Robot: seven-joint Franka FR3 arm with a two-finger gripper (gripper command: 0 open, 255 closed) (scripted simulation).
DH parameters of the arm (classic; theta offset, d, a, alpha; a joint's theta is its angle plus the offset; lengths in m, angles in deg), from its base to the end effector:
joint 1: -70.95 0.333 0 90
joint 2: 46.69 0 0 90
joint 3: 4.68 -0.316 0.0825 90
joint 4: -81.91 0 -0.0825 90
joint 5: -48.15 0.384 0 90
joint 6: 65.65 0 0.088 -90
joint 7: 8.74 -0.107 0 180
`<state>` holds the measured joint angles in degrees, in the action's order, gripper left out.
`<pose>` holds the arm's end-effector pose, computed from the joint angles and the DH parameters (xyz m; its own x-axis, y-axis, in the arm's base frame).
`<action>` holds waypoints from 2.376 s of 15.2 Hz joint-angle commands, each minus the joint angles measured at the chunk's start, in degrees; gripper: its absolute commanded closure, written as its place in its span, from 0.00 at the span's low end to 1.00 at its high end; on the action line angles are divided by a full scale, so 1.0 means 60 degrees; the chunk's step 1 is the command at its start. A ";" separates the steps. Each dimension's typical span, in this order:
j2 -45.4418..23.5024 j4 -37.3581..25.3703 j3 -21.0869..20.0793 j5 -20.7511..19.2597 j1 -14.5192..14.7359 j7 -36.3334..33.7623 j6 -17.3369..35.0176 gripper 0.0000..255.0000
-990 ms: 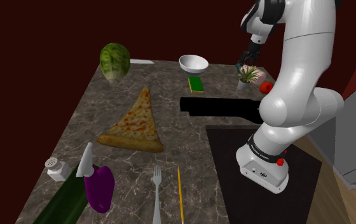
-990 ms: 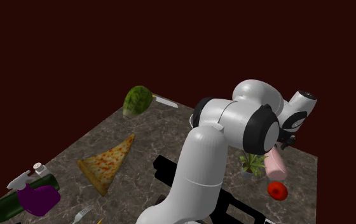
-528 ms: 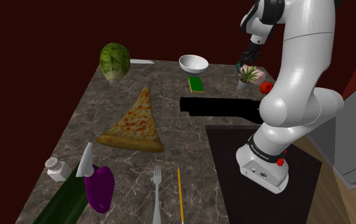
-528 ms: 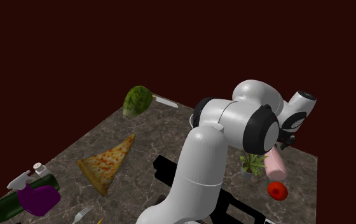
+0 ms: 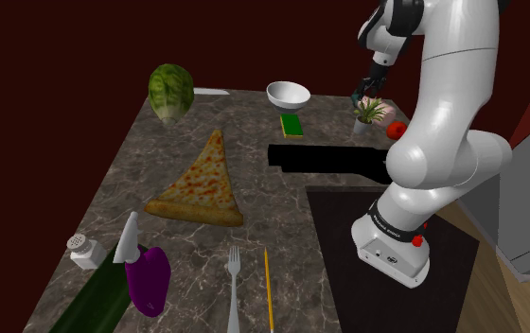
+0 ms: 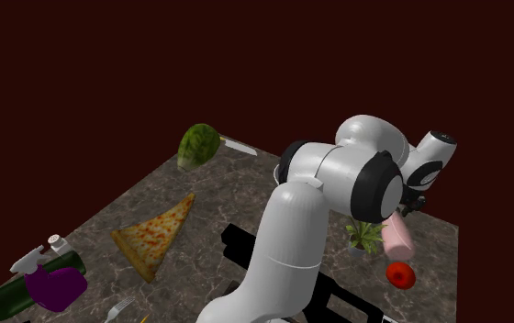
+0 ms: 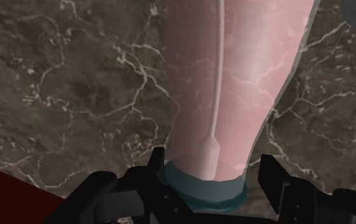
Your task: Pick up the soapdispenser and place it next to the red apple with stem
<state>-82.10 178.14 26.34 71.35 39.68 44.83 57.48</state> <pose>0.3616 -0.5652 0.2778 0.9528 -0.3036 -0.0068 -0.3036 -0.9516 -0.0487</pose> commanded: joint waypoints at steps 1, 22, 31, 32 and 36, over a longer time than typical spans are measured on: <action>-0.0010 0.0003 0.0004 -0.0004 -0.0006 -0.0001 -0.0009 1.00; 0.0816 -0.0176 0.0179 -0.0708 0.0328 0.0347 -0.0771 0.00; 0.0230 0.0343 -0.0196 -0.0452 0.0270 0.1046 0.0376 0.00; 0.0231 0.0345 -0.0196 -0.0453 0.0270 0.1046 0.0377 0.00; 0.0230 0.0344 -0.0196 -0.0453 0.0270 0.1046 0.0376 0.00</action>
<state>-80.71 180.20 25.17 68.63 41.30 51.09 59.72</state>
